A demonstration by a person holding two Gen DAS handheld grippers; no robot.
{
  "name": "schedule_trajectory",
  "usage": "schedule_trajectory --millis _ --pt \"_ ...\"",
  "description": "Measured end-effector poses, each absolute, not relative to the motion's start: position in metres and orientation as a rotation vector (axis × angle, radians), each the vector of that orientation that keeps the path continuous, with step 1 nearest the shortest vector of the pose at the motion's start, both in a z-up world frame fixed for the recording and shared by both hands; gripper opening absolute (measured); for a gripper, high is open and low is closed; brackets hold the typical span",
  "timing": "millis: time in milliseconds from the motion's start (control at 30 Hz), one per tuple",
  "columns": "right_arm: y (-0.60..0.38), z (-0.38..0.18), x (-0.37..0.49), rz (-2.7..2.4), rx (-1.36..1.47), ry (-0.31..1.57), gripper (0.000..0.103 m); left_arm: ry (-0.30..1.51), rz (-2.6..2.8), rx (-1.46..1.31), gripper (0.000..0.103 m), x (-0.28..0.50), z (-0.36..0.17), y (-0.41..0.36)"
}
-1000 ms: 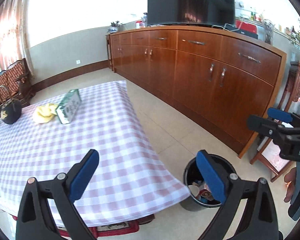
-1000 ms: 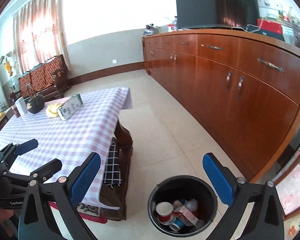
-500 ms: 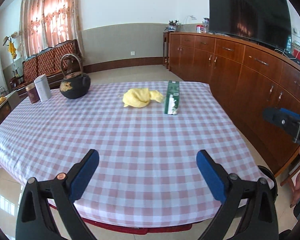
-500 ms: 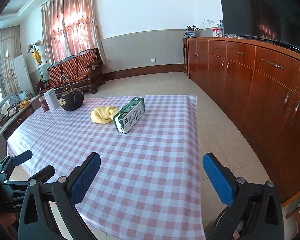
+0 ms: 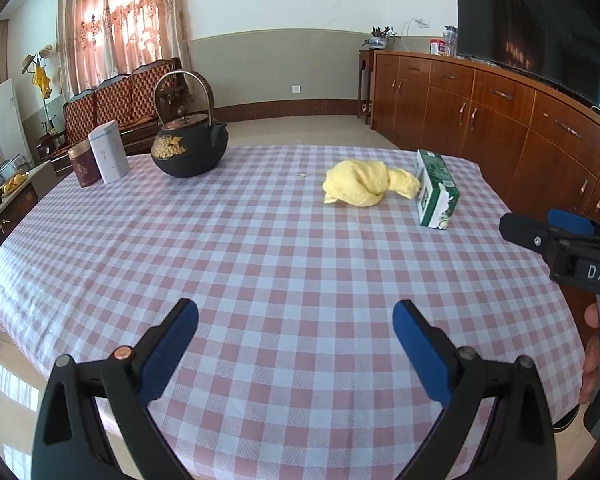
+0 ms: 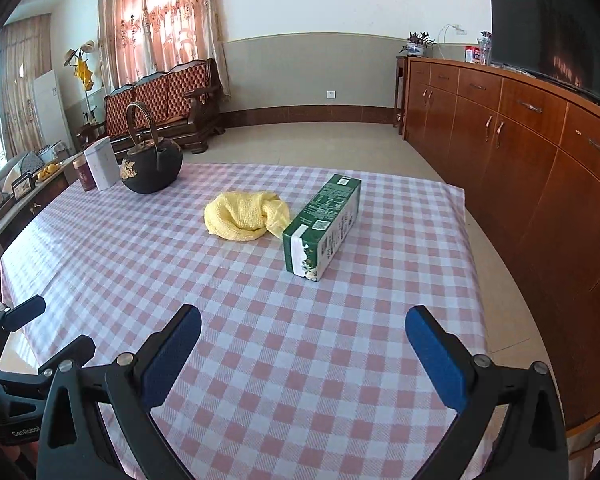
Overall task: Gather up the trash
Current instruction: 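Move both tools back over the table toward the green carton and yellow cloth, then grasp the green drink carton with the right gripper while the left gripper grasps the yellow cloth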
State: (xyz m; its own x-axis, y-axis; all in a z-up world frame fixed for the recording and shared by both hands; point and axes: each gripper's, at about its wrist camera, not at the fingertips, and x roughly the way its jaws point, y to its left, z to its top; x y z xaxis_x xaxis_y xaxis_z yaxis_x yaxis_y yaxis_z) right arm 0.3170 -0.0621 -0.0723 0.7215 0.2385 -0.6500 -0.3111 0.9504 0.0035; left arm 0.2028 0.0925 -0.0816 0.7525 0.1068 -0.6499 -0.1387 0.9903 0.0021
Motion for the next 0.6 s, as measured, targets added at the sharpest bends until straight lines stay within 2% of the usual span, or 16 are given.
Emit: schedule_trajectory --millis 133,267,367,433,500,600 --pt "-0.044 -0.085 0.348 0.309 -0.131 0.724 0.101 0.726 0.126 -0.035 0.098 0.229 -0.09 0.097" --pt "-0.034 -0.103 0.39 0.313 -0.111 0.774 0.089 0.745 0.111 -0.031 0.096 0.252 -0.1 0.097" --pt "-0.031 -0.119 0.417 0.313 -0.107 0.811 0.085 0.759 0.093 -0.036 0.095 0.271 -0.105 0.092" --pt "-0.031 -0.127 0.432 0.31 -0.109 0.828 0.079 0.765 0.078 -0.037 0.095 0.286 -0.106 0.087" --pt "-0.037 -0.13 0.443 0.303 -0.118 0.839 0.067 0.774 0.055 -0.039 0.095 0.303 -0.107 0.08" --pt "-0.057 -0.127 0.456 0.275 -0.111 0.832 0.06 0.787 0.031 -0.04 0.095 0.326 -0.107 0.07"
